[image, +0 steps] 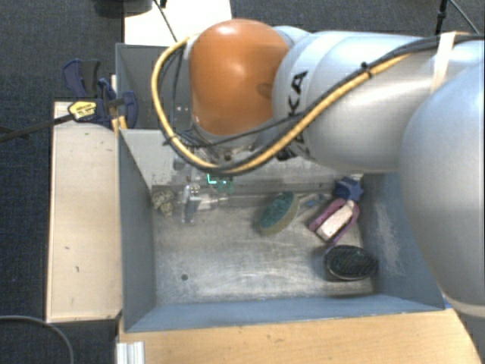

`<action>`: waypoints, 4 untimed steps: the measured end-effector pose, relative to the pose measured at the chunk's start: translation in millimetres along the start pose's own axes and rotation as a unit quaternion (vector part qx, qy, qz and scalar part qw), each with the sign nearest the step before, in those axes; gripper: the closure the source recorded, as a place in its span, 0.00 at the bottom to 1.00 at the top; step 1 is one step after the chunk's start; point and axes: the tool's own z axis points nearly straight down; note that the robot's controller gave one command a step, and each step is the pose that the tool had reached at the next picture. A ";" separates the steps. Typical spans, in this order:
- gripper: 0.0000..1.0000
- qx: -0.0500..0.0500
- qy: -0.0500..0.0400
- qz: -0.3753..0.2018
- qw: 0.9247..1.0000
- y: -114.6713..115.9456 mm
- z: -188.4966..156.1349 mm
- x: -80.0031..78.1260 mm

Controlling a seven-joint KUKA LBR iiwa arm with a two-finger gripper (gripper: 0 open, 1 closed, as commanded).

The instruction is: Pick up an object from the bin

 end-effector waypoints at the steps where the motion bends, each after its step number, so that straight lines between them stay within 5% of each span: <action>1: 0.00 -0.001 -0.004 0.147 0.989 -17.3 159.0 -5.8; 2: 0.00 -0.002 -0.002 0.198 0.980 -41.6 156.0 -10.8; 3: 0.00 -0.002 -0.006 0.191 0.982 -96.6 154.8 -2.3; 4: 1.00 -0.003 -0.010 0.192 0.981 -95.2 153.8 -3.9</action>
Offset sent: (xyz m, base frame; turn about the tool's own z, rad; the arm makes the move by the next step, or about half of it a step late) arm 0.0042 -0.0167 -0.1582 0.2949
